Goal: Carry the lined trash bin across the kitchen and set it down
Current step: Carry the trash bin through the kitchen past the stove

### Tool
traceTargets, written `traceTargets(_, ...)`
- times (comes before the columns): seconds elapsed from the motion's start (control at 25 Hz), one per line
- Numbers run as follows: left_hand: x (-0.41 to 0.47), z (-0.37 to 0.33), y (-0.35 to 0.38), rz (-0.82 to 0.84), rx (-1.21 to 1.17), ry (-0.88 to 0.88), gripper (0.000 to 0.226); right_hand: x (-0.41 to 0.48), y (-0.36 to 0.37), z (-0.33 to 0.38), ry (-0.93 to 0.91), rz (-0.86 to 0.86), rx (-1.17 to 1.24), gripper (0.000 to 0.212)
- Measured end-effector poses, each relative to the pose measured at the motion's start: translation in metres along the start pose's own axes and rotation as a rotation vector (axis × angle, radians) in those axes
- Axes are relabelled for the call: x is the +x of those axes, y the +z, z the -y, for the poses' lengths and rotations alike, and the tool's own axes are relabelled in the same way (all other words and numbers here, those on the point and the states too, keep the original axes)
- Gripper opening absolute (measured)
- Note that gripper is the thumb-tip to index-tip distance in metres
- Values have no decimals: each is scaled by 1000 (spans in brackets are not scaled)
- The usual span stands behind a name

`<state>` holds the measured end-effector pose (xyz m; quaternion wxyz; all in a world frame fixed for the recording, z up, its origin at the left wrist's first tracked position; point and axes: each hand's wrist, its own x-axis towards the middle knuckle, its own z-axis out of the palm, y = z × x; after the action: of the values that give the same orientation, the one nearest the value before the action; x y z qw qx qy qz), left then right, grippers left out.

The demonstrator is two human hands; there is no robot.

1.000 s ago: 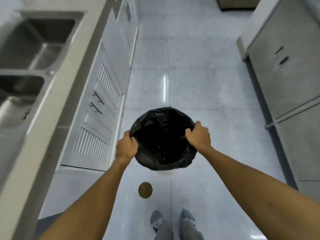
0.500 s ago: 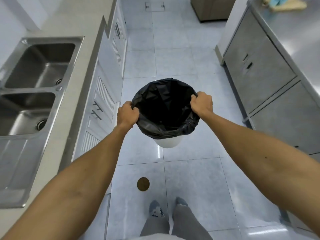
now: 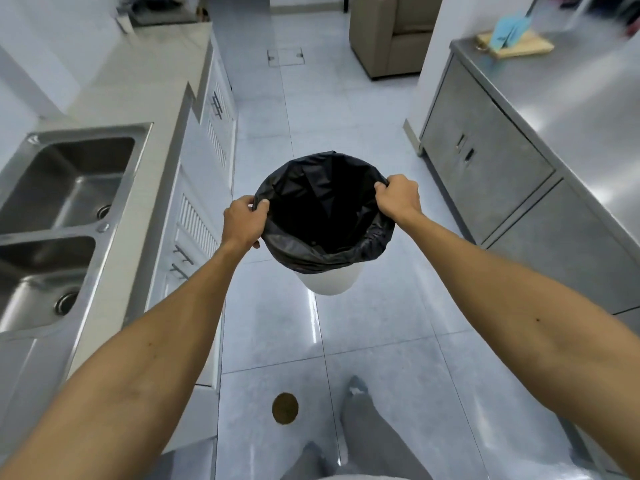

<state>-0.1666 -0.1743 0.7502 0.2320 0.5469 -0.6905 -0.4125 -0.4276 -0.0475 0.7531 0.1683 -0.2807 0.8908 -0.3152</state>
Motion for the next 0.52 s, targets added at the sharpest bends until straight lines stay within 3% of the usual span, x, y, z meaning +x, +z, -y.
traceTargets(0.52,215,-90,93,-35,-89,-82,35,252,-6,31,-31,66,5,28)
